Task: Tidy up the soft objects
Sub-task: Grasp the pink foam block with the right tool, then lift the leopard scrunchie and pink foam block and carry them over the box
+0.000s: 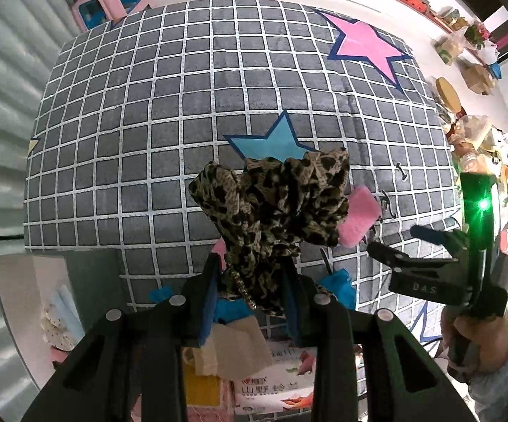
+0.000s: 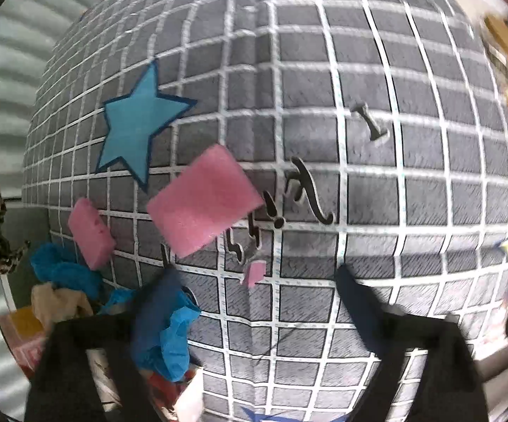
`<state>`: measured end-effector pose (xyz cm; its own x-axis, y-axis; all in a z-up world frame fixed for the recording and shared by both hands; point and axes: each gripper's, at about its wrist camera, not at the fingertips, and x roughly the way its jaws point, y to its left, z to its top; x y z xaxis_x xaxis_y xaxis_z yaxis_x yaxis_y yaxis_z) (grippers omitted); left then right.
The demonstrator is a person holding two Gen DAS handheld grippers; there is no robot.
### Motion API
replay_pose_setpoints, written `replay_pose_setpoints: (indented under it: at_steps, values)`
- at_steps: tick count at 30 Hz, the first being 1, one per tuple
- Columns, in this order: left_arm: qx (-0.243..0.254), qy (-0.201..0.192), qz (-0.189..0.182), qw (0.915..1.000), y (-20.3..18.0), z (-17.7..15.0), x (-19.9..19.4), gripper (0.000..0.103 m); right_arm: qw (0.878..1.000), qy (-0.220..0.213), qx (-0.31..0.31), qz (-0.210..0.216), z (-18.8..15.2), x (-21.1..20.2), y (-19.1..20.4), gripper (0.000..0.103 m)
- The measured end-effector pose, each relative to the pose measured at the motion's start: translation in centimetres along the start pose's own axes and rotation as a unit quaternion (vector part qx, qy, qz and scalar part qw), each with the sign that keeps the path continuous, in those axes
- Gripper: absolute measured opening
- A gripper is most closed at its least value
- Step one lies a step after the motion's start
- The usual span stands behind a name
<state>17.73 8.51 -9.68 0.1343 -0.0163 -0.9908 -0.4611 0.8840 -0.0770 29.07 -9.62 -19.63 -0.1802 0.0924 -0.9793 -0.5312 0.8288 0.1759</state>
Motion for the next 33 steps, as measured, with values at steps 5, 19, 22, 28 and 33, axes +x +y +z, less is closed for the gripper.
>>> replay_pose_setpoints:
  at_steps: [5, 19, 22, 28, 33]
  values:
    - [-0.008, 0.003, -0.003, 1.0, -0.4, -0.5, -0.2, 0.036, 0.998, -0.013, -0.063, -0.012, 1.8, 0.1, 4.0, 0.094]
    - [0.006, 0.003, 0.0, 1.0, -1.7, -2.3, -0.7, 0.036, 0.991, 0.029, -0.117, -0.064, 3.3, 5.0, 6.9, 0.073]
    - [0.017, 0.003, 0.0, 0.9998, -2.3, -2.8, -0.8, 0.036, 0.996, 0.018, -0.08, -0.045, 3.0, 3.3, 4.6, 0.073]
    - [0.048, 0.004, -0.013, 0.9988, -3.8, -4.6, -1.7, 0.036, 1.0, -0.013, -0.025, -0.004, 0.8, -2.1, 1.3, 0.073]
    - [0.071, 0.01, -0.026, 0.9971, -5.1, -6.4, -1.9, 0.036, 1.0, -0.022, 0.005, 0.015, -2.7, -4.7, 0.6, 0.073]
